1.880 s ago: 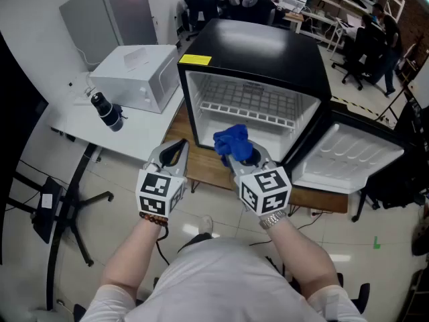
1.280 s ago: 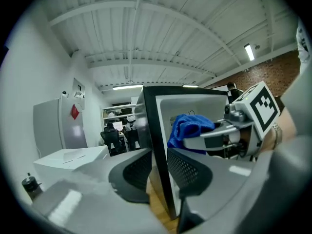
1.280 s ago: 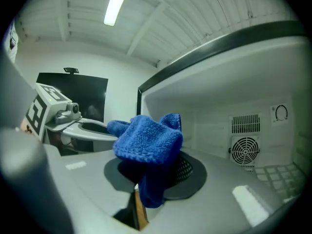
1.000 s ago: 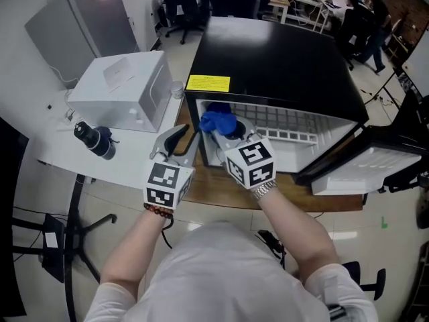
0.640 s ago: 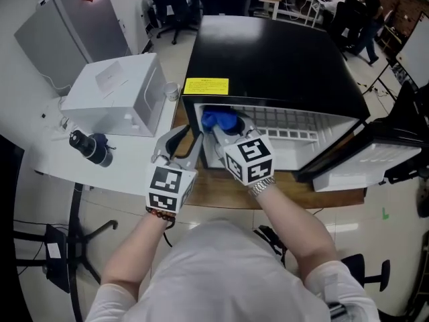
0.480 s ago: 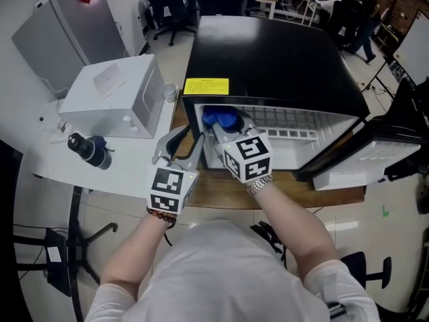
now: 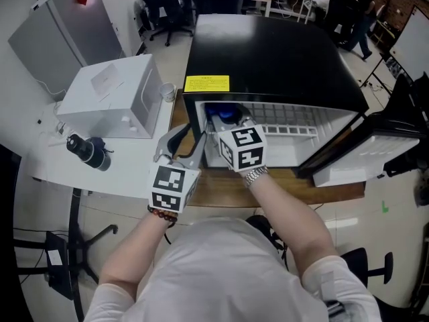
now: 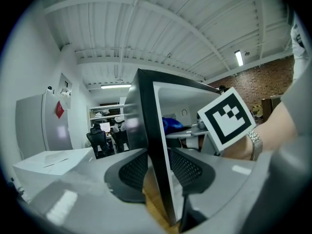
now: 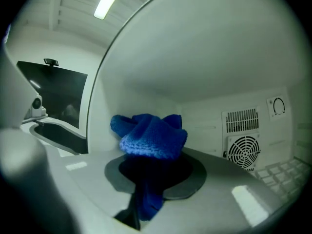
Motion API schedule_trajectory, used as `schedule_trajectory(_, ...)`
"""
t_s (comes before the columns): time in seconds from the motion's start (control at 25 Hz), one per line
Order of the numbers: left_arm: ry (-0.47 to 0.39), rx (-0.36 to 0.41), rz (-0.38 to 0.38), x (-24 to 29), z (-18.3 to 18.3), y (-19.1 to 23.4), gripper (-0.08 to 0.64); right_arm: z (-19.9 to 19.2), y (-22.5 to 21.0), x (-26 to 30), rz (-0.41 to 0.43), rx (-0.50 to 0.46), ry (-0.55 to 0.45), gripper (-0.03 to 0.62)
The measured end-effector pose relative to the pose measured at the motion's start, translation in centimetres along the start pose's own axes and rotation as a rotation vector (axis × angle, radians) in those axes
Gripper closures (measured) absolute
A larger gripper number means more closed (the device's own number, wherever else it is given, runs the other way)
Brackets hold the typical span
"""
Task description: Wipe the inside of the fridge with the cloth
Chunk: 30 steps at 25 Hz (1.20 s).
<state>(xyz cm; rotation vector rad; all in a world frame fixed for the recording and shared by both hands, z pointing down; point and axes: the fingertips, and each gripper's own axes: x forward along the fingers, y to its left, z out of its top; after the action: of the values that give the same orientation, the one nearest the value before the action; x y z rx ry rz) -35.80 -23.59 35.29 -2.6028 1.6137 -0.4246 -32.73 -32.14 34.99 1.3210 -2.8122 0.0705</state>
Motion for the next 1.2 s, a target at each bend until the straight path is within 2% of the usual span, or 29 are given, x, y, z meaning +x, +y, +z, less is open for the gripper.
schedule_trajectory(0.76,0.014,-0.01,0.03,0.0,0.0,0.1,0.414,-1.2,-2.1,2.7,-0.096,0.001,0.054,0.509)
schedule_trajectory(1.2,0.016,-0.008,0.039,0.1,0.4,0.1,0.411,-1.1,-2.3,3.0,-0.104,-0.026,0.075,0.508)
